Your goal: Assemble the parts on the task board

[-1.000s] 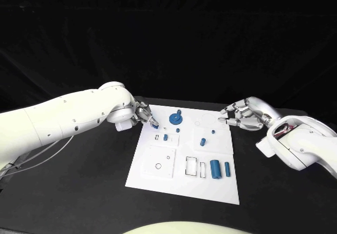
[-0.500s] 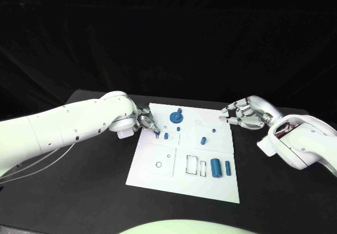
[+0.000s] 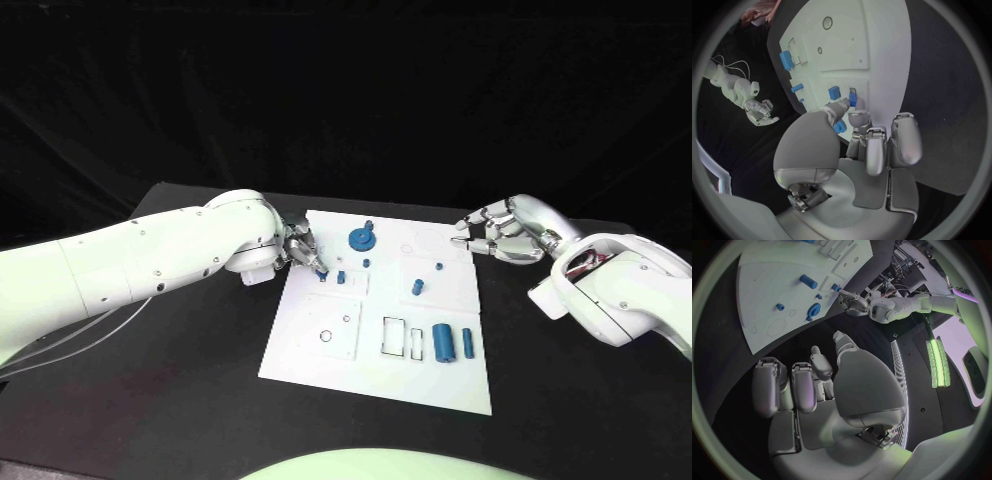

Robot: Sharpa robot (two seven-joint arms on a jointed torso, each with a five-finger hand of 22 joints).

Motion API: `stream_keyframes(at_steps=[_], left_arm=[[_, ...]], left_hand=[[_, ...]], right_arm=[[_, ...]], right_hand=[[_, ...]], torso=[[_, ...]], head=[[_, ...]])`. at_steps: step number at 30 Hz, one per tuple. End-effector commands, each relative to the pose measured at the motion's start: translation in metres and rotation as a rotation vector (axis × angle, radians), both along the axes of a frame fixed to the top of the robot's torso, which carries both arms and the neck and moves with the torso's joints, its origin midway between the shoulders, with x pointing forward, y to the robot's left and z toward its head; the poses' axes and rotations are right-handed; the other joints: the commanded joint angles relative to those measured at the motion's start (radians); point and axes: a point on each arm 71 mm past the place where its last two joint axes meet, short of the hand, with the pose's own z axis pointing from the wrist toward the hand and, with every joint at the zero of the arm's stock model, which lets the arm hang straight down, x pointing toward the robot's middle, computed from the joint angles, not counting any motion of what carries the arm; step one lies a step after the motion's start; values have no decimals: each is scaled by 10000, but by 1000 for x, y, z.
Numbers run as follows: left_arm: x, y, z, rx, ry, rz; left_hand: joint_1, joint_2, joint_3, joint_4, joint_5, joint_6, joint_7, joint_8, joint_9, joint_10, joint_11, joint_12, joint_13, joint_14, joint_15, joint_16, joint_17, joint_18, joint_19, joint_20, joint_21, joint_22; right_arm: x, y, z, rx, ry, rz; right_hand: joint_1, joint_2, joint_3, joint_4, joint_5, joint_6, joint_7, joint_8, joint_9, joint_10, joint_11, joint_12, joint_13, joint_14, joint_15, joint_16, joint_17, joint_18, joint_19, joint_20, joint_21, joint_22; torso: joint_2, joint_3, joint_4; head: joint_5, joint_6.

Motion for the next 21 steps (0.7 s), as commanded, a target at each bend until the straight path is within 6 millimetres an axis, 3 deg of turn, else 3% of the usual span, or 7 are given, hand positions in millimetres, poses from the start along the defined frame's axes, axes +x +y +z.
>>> stream_keyframes(at_steps=[1,21], left_arm=[[-2,-2,-2,292,182,-313],[-6,-2,-3,380,414,-488]], left_hand=[[-64,37,-33,-60,34,320,-222,40,8,86,-4,47,10,1070,-77,59,2632,-88,48,-6,40,18],[-186,16,-72,-46,34,442,-262,68,7,135,-37,50,8,1070,-104,59,2632,-95,64,-13,58,50]], right_arm=[[0,0,0,-20,12,116],[1,-1,-1,-69,-23,61]], right_hand=[[-42,5,-76,9,42,4,5,43,-14,44,5,35,14,440,-84,-51,-14,108,-34,-39,-69,1145],[-42,5,-76,9,42,4,5,43,-14,44,5,35,14,440,-84,-51,-14,108,-34,-39,-69,1145]], torso=[[-4,-2,3],[-7,-7,5]], head=[[-10,-18],[4,-52]])
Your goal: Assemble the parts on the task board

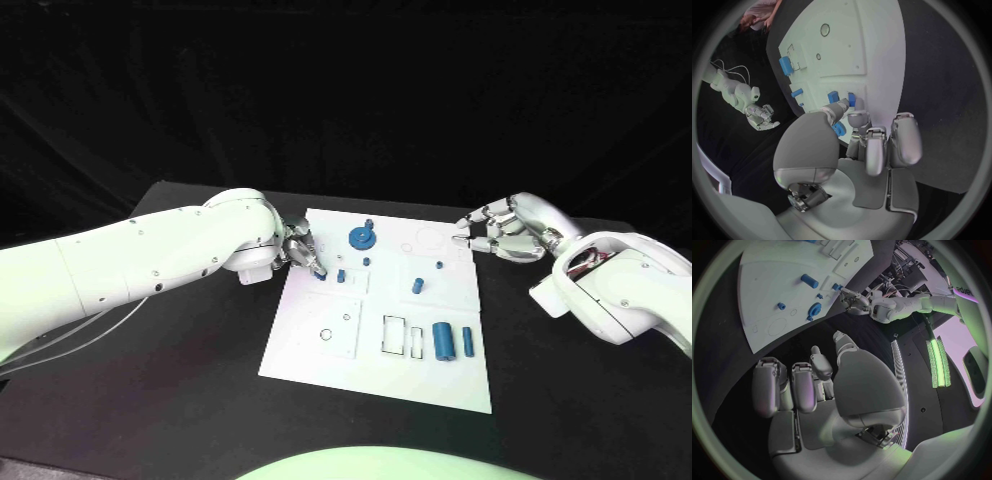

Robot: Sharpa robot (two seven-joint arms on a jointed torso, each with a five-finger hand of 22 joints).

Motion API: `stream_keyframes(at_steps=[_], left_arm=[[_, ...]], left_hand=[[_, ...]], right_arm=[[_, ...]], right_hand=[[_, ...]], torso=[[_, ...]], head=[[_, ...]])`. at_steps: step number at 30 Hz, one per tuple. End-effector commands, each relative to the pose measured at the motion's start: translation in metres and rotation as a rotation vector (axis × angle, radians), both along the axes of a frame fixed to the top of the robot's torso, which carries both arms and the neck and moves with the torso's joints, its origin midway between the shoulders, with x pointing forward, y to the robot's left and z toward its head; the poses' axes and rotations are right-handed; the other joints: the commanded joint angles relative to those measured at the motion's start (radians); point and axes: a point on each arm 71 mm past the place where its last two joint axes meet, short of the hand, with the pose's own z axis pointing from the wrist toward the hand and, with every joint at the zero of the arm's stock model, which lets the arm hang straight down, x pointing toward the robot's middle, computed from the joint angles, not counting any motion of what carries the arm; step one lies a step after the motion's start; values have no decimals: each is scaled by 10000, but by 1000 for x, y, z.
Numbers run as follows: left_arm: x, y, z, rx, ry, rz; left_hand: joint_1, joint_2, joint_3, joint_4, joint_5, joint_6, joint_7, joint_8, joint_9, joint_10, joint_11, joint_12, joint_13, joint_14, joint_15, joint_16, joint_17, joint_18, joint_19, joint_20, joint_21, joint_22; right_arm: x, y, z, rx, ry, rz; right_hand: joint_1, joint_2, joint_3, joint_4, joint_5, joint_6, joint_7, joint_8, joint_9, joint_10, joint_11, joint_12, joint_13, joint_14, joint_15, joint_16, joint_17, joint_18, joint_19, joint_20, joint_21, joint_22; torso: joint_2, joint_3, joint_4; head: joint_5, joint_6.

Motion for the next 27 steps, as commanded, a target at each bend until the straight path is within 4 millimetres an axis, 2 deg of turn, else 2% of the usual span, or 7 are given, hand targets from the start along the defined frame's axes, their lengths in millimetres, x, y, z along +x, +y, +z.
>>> stream_keyframes(at_steps=[1,8,27], left_arm=[[-3,-2,-3,104,260,-192],[-3,-3,-3,104,355,-200],[-2,-10,-5,302,482,-253]], left_hand=[[-43,82,-40,-17,54,281,-213,70,7,101,-6,35,-5,1037,-72,59,2633,-95,65,-14,59,12],[-265,184,-67,106,54,382,-238,74,-5,197,-28,111,78,1037,-91,59,2633,-102,85,-26,80,49],[-942,137,-443,444,52,672,-311,78,-45,446,-87,423,442,1037,-139,59,2633,-128,152,-65,151,178]], right_arm=[[0,0,0,-53,-22,110],[1,0,0,-62,-35,88],[0,1,0,-51,-26,111]], right_hand=[[-42,5,-76,9,42,5,5,43,-14,44,5,35,15,440,-84,-51,-14,108,-34,-39,-69,1148],[-56,14,-98,24,64,13,1,57,-14,34,3,26,-1,437,-86,-66,-31,111,-38,-40,-84,1142],[-56,14,-98,24,64,13,1,57,-14,34,3,26,-1,437,-86,-66,-31,111,-38,-40,-84,1142]], torso=[[1,-2,1],[-2,4,-16],[3,13,-11]], head=[[-2,-2],[3,24],[-7,7]])
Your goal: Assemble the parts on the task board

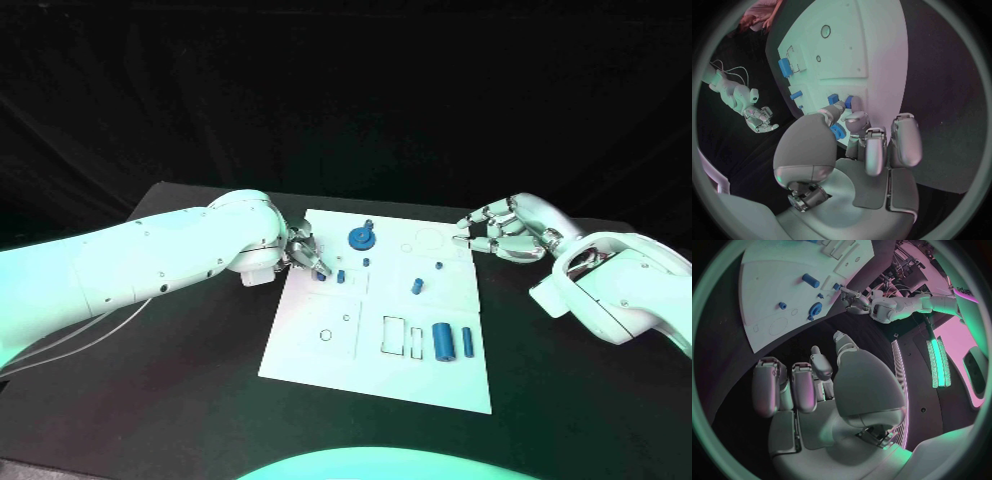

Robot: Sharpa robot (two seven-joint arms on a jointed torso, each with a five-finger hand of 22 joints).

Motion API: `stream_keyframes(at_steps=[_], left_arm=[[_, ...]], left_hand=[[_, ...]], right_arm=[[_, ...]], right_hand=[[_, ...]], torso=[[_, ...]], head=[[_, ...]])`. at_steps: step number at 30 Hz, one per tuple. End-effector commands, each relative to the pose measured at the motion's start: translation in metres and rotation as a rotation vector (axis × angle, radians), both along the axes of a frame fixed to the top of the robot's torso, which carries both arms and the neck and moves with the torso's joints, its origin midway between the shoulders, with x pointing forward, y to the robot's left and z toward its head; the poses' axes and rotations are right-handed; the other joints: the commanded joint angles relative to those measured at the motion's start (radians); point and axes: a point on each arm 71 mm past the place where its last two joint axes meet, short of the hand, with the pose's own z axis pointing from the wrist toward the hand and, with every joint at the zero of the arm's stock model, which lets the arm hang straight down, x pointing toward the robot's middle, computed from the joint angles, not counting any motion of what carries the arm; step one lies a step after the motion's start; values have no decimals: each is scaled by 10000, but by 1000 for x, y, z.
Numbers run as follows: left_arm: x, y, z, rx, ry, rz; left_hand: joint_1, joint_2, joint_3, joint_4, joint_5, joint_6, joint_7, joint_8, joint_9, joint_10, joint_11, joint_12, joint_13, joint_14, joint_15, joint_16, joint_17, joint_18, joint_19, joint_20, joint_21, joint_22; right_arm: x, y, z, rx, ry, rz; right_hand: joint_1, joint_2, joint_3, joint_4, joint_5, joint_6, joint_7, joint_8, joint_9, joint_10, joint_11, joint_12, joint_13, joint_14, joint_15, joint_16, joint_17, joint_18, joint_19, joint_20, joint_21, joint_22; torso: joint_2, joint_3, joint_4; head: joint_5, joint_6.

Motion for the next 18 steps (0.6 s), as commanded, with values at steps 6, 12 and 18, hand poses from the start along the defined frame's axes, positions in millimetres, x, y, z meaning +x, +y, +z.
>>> stream_keyframes(at_steps=[6,12,18], left_arm=[[0,-4,-3,199,249,-128],[1,-3,-3,230,189,-15],[1,-1,-2,225,117,18]], left_hand=[[-198,-22,-134,103,30,99,0,-76,-30,97,-36,64,52,1035,-74,59,2635,-129,85,-3,56,19],[-473,-115,-368,292,28,141,12,-107,-57,102,-25,62,64,1035,-68,59,2635,-129,85,-7,54,17],[-823,-373,-1000,581,25,218,20,-139,-91,114,-16,74,96,1035,-59,59,2635,-131,89,0,58,29]], right_arm=[[-1,1,0,-29,-20,139],[-1,1,0,-20,-20,138],[-1,1,0,-18,-23,130]], right_hand=[[-57,19,-61,-16,72,14,1,61,-14,26,2,17,-10,435,-87,-74,-20,112,-41,-41,-45,1140],[-57,19,-61,-16,72,14,1,61,-14,26,2,17,-10,435,-87,-74,-20,112,-41,-41,-45,1140],[-57,19,-61,-16,72,14,1,61,-14,26,2,17,-10,435,-87,-74,-20,112,-41,-41,-45,1140]], torso=[[0,0,-2],[1,1,6],[2,-7,4]], head=[[-17,10],[-32,27],[-43,53]])
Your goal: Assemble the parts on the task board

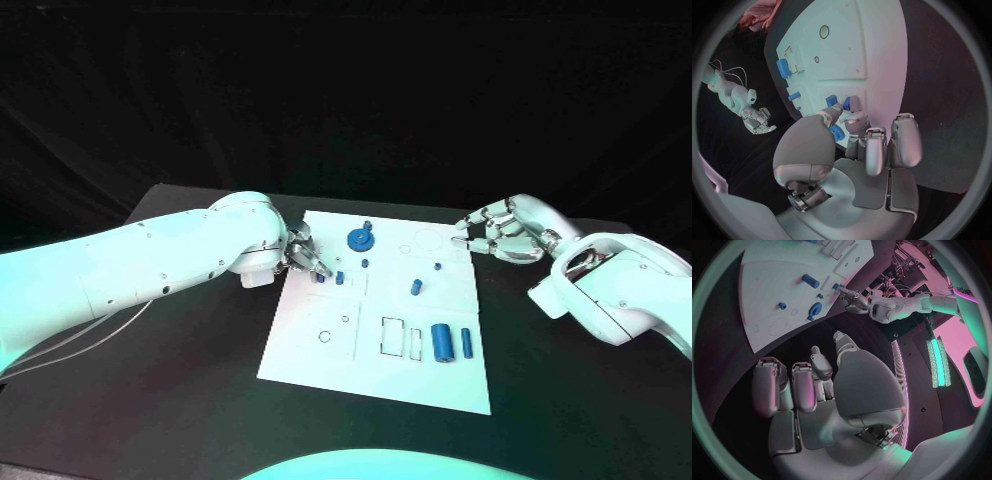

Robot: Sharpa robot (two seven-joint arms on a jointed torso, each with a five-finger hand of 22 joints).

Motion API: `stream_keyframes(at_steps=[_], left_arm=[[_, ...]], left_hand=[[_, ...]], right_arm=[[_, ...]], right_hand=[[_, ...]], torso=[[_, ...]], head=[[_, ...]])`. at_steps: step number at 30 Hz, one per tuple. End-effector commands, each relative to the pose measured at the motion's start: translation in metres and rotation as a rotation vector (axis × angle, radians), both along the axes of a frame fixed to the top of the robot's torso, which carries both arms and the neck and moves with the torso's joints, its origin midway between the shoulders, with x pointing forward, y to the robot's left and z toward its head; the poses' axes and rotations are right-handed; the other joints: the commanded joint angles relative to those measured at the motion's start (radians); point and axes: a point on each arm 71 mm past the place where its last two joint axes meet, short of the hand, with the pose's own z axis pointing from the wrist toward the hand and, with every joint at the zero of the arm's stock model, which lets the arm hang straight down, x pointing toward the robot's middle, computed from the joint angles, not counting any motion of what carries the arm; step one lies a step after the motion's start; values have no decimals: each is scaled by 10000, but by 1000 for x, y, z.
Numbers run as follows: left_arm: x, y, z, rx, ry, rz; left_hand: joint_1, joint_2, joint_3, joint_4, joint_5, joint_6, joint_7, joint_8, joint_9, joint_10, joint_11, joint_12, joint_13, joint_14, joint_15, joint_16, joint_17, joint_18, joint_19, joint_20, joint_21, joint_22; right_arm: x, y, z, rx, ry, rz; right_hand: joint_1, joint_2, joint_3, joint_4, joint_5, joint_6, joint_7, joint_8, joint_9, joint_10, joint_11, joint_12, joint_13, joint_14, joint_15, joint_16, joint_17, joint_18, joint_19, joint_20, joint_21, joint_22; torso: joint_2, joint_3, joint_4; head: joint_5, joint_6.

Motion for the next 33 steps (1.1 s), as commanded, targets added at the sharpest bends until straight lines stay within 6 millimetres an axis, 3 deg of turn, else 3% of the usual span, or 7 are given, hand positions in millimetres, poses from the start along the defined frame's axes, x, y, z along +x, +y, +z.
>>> stream_keyframes(at_steps=[1,6,18,24,29,30,33], left_arm=[[-1,0,0,33,-26,-46],[-1,0,2,-204,-225,52],[0,4,18,-1049,-884,470],[1,1,32,-1680,-1836,403],[1,-16,45,-2961,-3266,-229],[1,-23,49,-3307,-3685,-554],[-1,-41,54,-3878,-4839,-1575]], left_hand=[[-164,-96,-311,139,14,93,29,-58,-21,82,22,23,27,1035,-58,59,2635,-132,91,2,41,17],[-520,-295,-1445,595,22,139,22,-92,-51,93,17,50,76,1035,-58,59,2635,-132,95,1,41,25],[-83,228,-3632,1167,26,38,52,-165,-85,-90,48,-208,-151,1035,-43,59,2635,-102,33,-18,-48,-94],[1225,445,-3970,980,29,-519,267,-207,-76,-983,235,-1471,-1503,1031,102,52,2626,185,-694,38,-942,-1477],[2939,543,-3041,569,10,-1698,786,-441,-282,-2930,716,-3355,-3131,-911,527,-3571,-1326,1030,-3434,391,-4609,-6213],[3417,500,-2678,432,54,-1949,954,-569,-422,-3408,908,-3836,-3474,-1860,678,-5144,-2809,1034,-3712,502,-5125,-6529],[4133,273,-1985,204,71,-2134,1157,-774,-735,-3882,1048,-4678,-4239,-2482,875,-6490,-4082,1068,-3772,682,-5757,-6951]], right_arm=[[-1,1,0,-25,-26,120],[-1,1,0,-27,-28,114],[0,0,-1,-27,-27,84],[0,-1,-1,-26,-30,62],[1,-1,-1,-26,-38,46],[1,-1,-1,-24,-44,45],[1,-1,-1,-16,-44,58]], right_hand=[[-57,19,-62,-15,32,14,0,61,-14,26,1,17,-9,435,-87,-35,-8,113,-41,-41,-45,1134],[-57,19,-62,-15,32,14,0,61,-14,26,1,17,-9,435,-87,-35,-8,113,-41,-41,-45,1134],[-63,17,-72,-10,35,10,1,62,-16,9,2,-1,-29,429,-87,-54,-35,118,-52,-42,-66,1122],[-63,17,-72,-10,35,10,1,62,-16,9,2,-1,-29,429,-87,-54,-35,118,-52,-42,-66,1122],[-63,17,-72,-10,35,10,1,62,-16,9,2,-1,-29,429,-87,-54,-35,118,-52,-42,-66,1122],[-63,17,-72,-10,35,10,1,62,-16,9,2,-1,-29,429,-87,-54,-35,118,-52,-42,-66,1122],[-66,17,-80,-7,39,6,1,63,-17,-2,2,-13,-42,425,-88,-67,-53,126,-70,-43,-98,1101]], torso=[[1,-9,7],[1,-7,10],[5,-3,-9],[10,-9,7],[20,-16,6],[19,-17,3],[18,-25,1]], head=[[-8,25],[-18,35],[-75,100],[-190,119],[-257,138],[-262,138],[-309,139]])
